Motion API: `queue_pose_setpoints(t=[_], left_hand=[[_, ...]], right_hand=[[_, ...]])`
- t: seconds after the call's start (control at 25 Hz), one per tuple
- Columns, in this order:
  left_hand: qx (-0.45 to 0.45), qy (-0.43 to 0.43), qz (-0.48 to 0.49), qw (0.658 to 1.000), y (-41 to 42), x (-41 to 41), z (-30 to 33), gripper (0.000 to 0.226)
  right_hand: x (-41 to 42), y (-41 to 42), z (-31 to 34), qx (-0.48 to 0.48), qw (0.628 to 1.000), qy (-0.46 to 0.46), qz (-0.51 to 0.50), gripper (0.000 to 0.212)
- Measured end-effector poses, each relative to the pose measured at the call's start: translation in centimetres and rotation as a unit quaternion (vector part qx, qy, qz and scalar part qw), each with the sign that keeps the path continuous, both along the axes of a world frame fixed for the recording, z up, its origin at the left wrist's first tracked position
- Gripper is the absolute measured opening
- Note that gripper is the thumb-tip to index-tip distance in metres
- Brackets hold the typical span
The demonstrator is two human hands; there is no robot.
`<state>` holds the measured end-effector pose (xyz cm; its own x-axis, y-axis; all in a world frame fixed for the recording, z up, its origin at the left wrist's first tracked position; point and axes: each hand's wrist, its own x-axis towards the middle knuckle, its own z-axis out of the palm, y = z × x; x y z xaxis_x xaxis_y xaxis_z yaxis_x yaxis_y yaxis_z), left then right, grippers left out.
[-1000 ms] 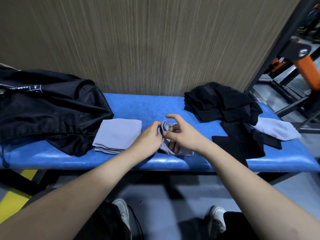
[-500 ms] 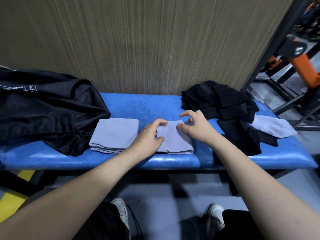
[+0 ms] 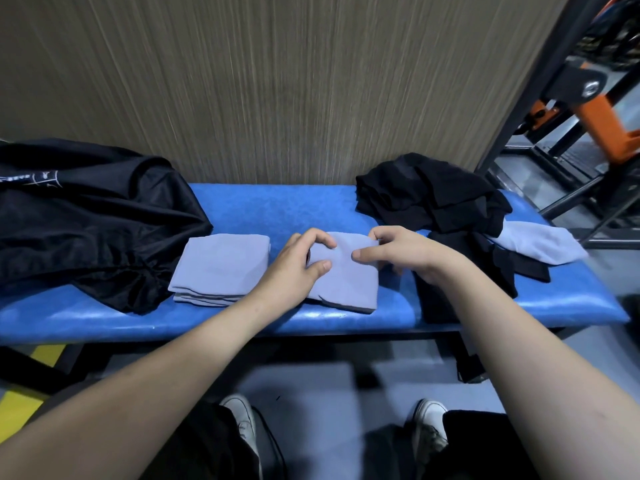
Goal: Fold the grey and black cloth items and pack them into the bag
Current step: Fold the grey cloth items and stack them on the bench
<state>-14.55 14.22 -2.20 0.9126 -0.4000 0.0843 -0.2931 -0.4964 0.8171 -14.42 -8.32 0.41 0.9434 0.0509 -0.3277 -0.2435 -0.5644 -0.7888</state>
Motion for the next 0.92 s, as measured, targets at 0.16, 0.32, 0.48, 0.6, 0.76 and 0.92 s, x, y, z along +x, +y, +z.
queue_pose_setpoints(t=[0.16, 0.32, 0.48, 0.6, 0.76, 0.92], left_hand=[[-0.006, 0.019, 0.013, 1.0, 0.0, 0.2, 0.4, 0.019], [-0.027, 0.006, 0.028, 0.999, -0.2, 0.3, 0.5, 0.019], [-0.128, 0.029, 0.022, 0.991, 0.4, 1.0, 0.6, 0.021], [-0.143, 0.032, 0.04, 0.988, 0.8, 1.4, 0.8, 0.017], [-0.147, 0.05, 0.044, 0.987, 1.3, 1.7, 1.1, 0.022], [-0.136, 0.056, 0.018, 0.989, 2.1, 2.1, 1.9, 0.029]], right_hand=[[-0.4, -0.7, 0.5, 0.006, 1.0, 0.013, 0.011, 0.036], [-0.9, -0.3, 0.3, 0.142, 0.989, -0.034, -0.038, 0.024], [-0.8, 0.2, 0.4, 0.246, 0.963, -0.107, -0.035, 0.031], [-0.7, 0.6, 0.1, 0.27, 0.956, -0.115, -0.018, 0.013], [-1.0, 0.5, -0.4, 0.23, 0.972, -0.043, 0.028, 0.035], [-0.9, 0.9, -0.1, 0.234, 0.971, -0.048, 0.025, 0.048]])
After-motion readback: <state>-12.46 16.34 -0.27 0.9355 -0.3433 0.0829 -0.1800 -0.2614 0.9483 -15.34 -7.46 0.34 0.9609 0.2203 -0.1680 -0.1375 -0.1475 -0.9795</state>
